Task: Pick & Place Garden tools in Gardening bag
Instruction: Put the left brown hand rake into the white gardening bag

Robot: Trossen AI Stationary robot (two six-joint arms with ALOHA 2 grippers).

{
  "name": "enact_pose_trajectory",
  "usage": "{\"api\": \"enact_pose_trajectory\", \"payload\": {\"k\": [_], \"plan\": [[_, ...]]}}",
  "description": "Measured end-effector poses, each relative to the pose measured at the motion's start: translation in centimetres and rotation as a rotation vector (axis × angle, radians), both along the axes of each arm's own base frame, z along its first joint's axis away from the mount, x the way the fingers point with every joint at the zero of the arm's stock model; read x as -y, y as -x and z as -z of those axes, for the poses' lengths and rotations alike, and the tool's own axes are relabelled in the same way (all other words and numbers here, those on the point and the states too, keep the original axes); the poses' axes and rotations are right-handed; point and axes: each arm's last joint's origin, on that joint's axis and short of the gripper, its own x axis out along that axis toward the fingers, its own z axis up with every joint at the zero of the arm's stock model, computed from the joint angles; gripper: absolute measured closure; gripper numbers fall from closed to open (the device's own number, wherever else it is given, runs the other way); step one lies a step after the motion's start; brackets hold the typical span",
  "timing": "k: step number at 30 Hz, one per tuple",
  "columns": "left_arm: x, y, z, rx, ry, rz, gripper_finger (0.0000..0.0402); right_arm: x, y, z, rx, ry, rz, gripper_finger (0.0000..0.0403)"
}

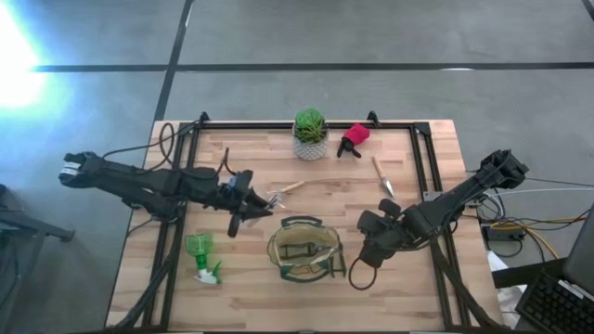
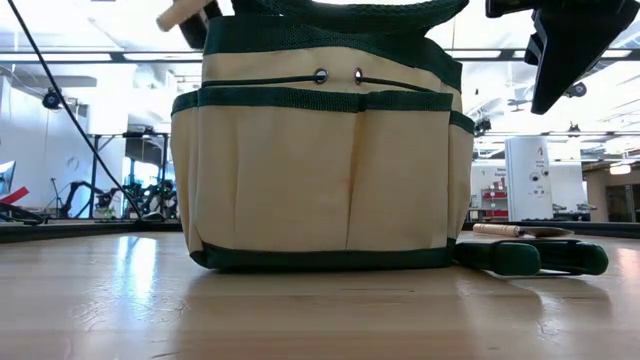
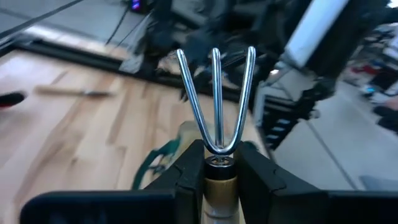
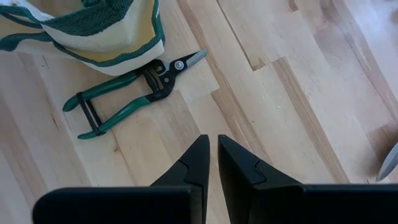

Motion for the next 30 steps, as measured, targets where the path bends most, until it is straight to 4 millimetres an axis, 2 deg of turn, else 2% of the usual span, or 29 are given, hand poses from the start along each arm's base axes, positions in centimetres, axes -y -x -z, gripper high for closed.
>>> {"api": "enact_pose_trajectory", "payload": {"k": [7,12,21,30], "plan": [[1.0,-0.8,-0.9,0.142,0.01,0.164,0.0334,0.0,0.0,0.0,0.002,-0.001,0.0,0.0376],[1.3,-1.8,-0.7,0.179,0.017,0.238,0.0334,0.0,0.0,0.0,0.003,-0.002,0.0,0.0376],[1.9,-4.6,-0.7,0.121,0.005,0.243,0.0334,0.0,0.0,0.0,-0.004,0.014,-0.039,0.0376],[2.7,-7.9,-0.4,-0.051,-0.058,0.255,0.0334,0.0,0.0,0.0,-0.004,0.015,-0.045,0.0376]]}}
